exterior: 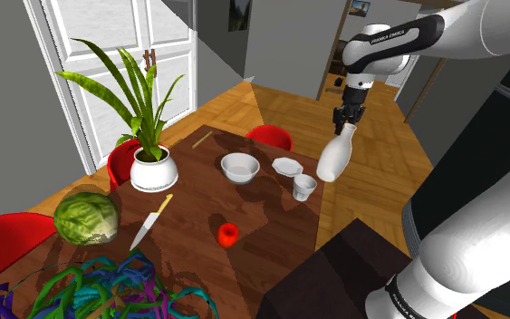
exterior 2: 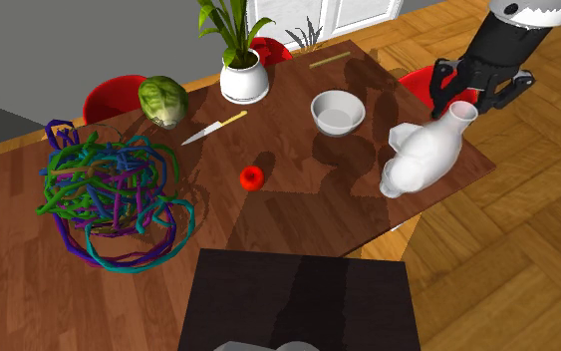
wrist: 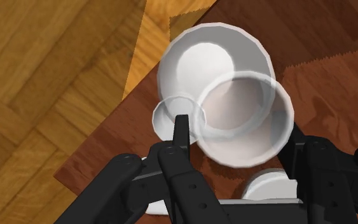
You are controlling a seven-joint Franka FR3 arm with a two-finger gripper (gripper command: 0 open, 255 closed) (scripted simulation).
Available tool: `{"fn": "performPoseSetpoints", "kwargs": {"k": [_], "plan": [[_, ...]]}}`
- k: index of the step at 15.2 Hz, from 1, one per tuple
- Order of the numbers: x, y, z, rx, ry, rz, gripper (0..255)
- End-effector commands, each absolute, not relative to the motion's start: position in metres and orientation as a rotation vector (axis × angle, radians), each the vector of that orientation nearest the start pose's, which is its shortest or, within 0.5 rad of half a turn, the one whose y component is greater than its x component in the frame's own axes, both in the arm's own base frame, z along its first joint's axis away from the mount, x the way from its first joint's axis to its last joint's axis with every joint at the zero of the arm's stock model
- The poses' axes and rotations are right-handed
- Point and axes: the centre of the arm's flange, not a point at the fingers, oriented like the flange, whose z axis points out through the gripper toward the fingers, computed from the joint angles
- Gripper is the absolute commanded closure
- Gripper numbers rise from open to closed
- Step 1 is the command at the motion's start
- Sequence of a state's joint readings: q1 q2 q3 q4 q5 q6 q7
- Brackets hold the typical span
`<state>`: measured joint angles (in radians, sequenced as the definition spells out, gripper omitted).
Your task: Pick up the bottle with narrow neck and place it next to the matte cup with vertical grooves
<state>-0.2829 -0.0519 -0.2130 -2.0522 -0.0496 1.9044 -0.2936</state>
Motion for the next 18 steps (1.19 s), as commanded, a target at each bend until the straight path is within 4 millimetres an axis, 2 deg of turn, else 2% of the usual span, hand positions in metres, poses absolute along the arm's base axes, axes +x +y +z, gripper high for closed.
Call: {"fn": "performPoseSetpoints", "kwargs": {"k": [1, 18], "plan": [[0.461, -0.255, 0.442, -3.12, 0.286, 0.16, 255], [0.461, -0.255, 0.353, -3.12, 0.286, 0.16, 255]]}}
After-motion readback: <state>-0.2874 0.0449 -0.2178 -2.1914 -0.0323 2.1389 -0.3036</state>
